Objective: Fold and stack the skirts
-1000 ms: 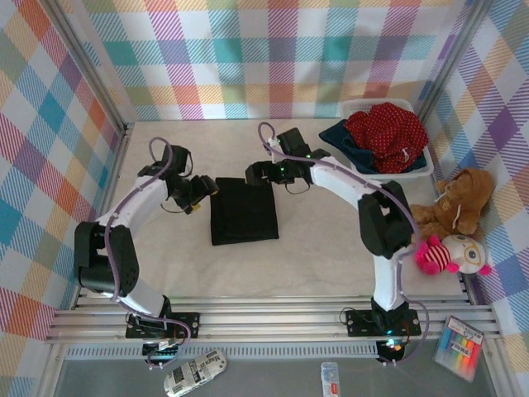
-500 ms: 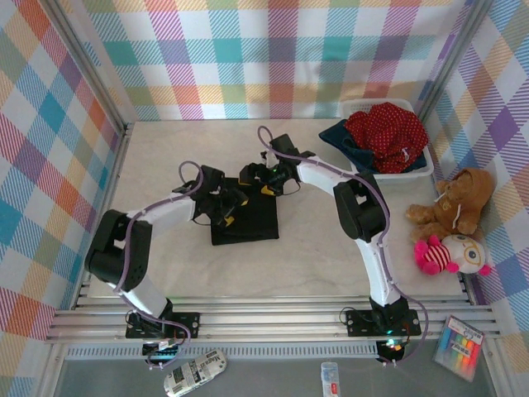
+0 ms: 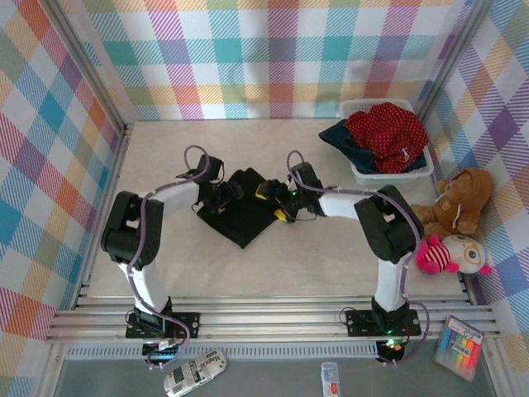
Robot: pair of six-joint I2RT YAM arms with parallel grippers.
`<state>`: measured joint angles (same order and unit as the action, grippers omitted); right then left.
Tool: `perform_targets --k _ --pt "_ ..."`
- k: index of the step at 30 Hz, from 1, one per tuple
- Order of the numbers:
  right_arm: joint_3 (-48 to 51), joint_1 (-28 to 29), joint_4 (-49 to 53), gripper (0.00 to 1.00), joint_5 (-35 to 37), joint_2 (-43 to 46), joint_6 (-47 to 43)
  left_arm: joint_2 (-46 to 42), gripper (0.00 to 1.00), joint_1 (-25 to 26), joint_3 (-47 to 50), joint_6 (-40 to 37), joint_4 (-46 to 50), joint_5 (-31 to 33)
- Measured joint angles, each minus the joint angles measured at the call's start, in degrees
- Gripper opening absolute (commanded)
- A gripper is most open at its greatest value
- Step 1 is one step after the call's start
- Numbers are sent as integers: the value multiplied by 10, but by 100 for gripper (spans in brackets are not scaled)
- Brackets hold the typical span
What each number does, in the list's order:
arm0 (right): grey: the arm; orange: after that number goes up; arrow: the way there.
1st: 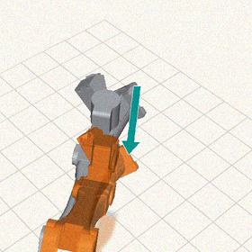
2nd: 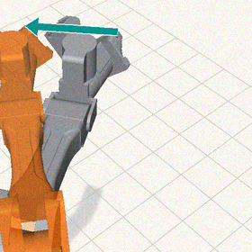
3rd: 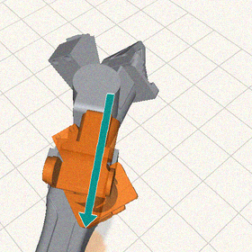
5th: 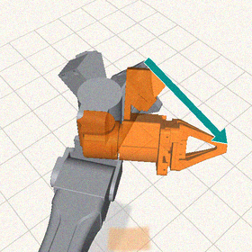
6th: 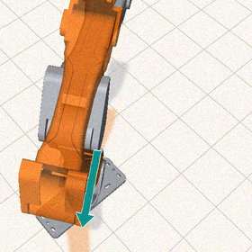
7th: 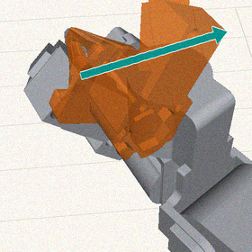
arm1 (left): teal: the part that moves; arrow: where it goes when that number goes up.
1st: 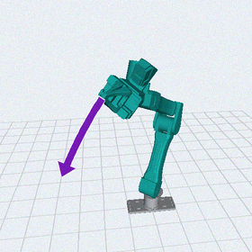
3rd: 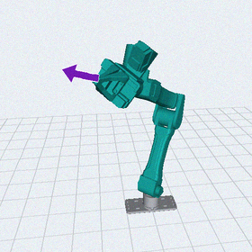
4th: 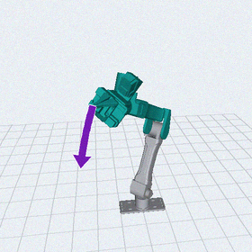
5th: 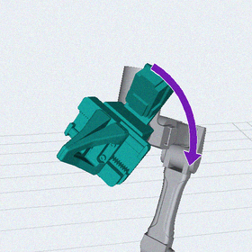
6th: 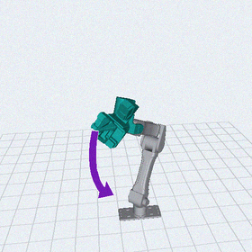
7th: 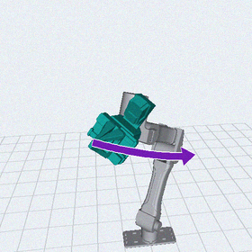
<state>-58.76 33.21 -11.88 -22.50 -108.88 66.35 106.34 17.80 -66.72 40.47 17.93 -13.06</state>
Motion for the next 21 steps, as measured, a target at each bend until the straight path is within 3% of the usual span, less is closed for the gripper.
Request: perform_targets --k 3,7,9,14,21 --pt "58 26 -52 99 33 36 46 24 84 0 -49 -43 15 -14" --pt "80 41 -30 99 92 88 10 6 88 -2 -79 -71 34 -20" --pt "78 33 -21 99 114 115 -45 -20 87 -7 -78 -74 49 -16" --pt "7 16 43 85 136 120 -243 -101 85 -23 -62 -73 94 38" --pt "-160 16 160 68 125 13 -487 -136 83 -40 23 -62 110 52"
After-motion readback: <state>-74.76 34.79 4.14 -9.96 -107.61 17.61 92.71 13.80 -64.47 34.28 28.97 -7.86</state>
